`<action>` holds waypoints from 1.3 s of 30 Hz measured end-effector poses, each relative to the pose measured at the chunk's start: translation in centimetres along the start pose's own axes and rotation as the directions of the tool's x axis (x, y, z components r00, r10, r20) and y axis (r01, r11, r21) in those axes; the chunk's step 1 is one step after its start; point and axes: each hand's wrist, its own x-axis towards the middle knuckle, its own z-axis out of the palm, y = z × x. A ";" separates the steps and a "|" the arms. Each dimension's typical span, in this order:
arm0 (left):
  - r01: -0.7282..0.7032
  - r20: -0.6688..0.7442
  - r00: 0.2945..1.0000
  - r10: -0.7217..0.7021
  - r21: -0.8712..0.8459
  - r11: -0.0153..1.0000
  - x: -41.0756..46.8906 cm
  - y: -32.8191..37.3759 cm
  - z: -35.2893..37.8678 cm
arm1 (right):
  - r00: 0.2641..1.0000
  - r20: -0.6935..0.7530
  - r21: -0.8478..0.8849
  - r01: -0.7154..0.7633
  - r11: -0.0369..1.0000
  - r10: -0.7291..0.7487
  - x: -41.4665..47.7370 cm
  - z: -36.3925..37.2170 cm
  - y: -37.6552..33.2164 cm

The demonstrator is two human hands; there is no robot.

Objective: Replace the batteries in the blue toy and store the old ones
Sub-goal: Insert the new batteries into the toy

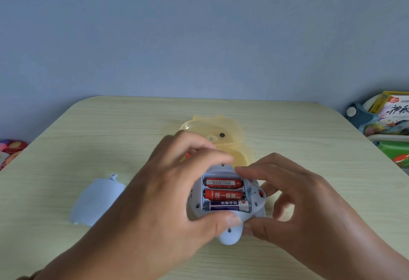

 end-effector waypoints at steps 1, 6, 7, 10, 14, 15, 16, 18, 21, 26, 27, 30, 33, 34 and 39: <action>0.022 0.006 1.000 -0.022 -0.010 1.000 -0.1 -0.2 -0.1 | 1.000 0.000 -0.004 -0.008 1.000 0.008 0.0 0.1 0.0; 0.082 0.009 0.997 -0.081 -0.102 0.991 -0.3 -0.5 0.3 | 0.994 0.090 0.062 -0.069 0.996 0.064 -0.1 -0.7 -0.3; 0.084 0.004 0.996 -0.084 -0.107 0.991 -0.3 -0.5 0.4 | 0.987 0.137 0.127 -0.102 0.987 0.084 -0.1 -1.1 -0.4; 0.089 0.006 0.996 -0.089 -0.094 0.992 -0.4 -0.4 0.5 | 0.962 0.208 0.376 -0.247 0.893 0.179 0.2 -1.6 -0.4; 0.106 0.015 0.994 -0.105 -0.111 0.988 -0.4 -0.4 0.8 | 0.946 0.188 0.444 -0.321 0.836 0.264 0.4 -1.0 -0.3; 0.106 0.012 0.994 -0.106 -0.104 0.989 -0.5 -0.4 0.8 | 0.942 0.187 0.457 -0.335 0.824 0.279 0.4 -0.9 -0.3; 0.104 0.010 0.995 -0.103 -0.091 0.990 -0.5 -0.4 0.8 | 0.939 0.181 0.465 -0.343 0.816 0.292 0.4 -0.8 -0.3; 0.102 0.014 0.995 -0.101 -0.072 0.992 -0.5 -0.3 0.7 | 0.937 0.166 0.471 -0.350 0.810 0.308 0.5 -0.6 -0.3; 0.108 0.019 0.994 -0.107 -0.064 0.992 -0.4 -0.4 0.7 | 0.933 0.177 0.469 -0.359 0.807 0.313 0.6 -0.6 -0.2; 0.115 0.026 0.993 -0.114 -0.059 0.992 -0.5 -0.5 0.8 | 0.931 0.181 0.472 -0.365 0.803 0.317 0.7 -0.6 -0.1; 0.115 0.028 0.993 -0.114 -0.056 0.992 -0.5 -0.5 0.8 | 0.930 0.184 0.475 -0.366 0.800 0.317 0.7 -0.6 -0.1; 0.115 0.026 0.993 -0.114 -0.051 0.992 -0.5 -0.4 0.8 | 0.927 0.173 0.485 -0.373 0.791 0.332 0.8 -0.3 -0.1; 0.111 0.020 0.994 -0.110 -0.069 0.991 -0.5 -0.4 0.8 | 0.928 0.105 0.469 -0.363 0.805 0.357 0.7 0.5 -0.2; 0.108 0.018 0.994 -0.107 -0.082 0.991 -0.5 -0.4 0.7 | 0.929 0.097 0.465 -0.360 0.809 0.358 0.7 0.6 -0.2; 0.079 0.007 0.997 -0.079 -0.134 0.988 -0.3 -0.7 0.7 | 0.934 0.139 0.452 -0.354 0.819 0.328 0.4 0.3 -0.2</action>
